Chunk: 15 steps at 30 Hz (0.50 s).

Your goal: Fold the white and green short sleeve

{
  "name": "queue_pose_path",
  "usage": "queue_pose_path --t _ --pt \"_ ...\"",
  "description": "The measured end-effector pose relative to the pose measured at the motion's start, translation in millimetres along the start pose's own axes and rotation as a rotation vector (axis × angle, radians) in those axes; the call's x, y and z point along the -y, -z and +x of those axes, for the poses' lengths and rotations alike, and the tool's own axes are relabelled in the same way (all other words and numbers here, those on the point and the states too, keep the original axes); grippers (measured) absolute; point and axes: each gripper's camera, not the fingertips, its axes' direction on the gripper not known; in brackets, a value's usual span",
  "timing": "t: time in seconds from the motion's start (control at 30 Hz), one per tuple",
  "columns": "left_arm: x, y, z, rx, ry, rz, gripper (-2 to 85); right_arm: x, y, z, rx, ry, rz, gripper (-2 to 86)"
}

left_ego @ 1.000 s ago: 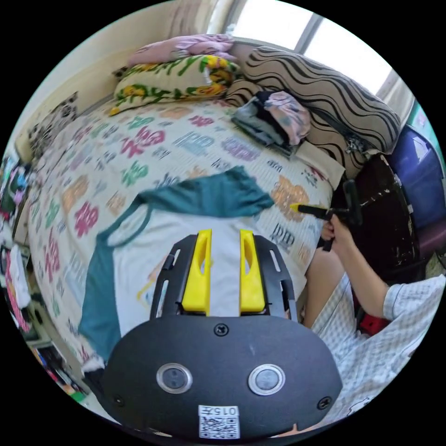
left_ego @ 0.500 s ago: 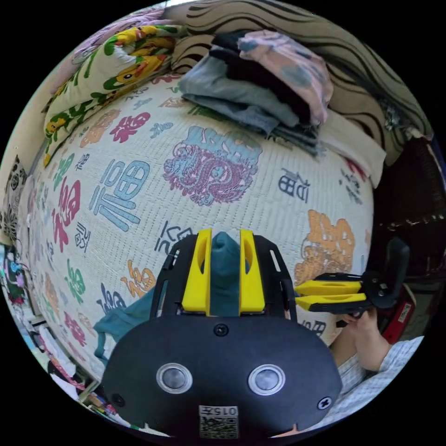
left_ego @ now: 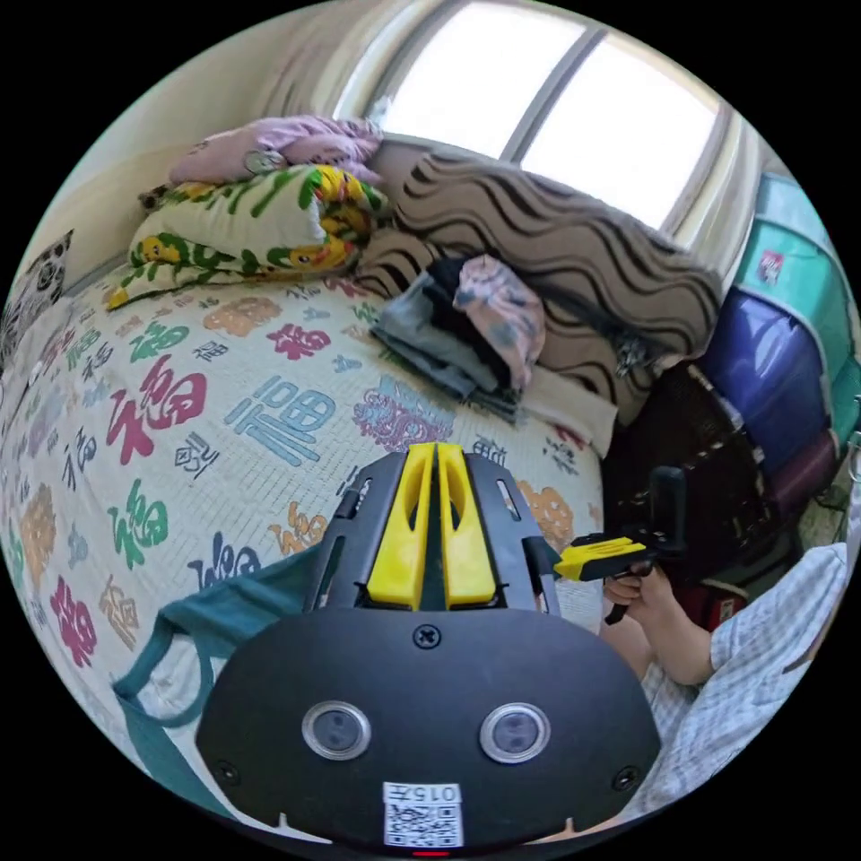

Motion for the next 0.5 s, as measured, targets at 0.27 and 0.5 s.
queue_pose_path --t 0.27,0.5 --pt "-176 154 -67 0.092 0.297 0.147 0.2 -50 -155 -86 -0.019 0.3 -0.385 -0.3" --pt "-269 178 -103 0.099 0.557 0.076 5.2 -107 -247 -68 -0.173 0.293 -0.639 3.6"
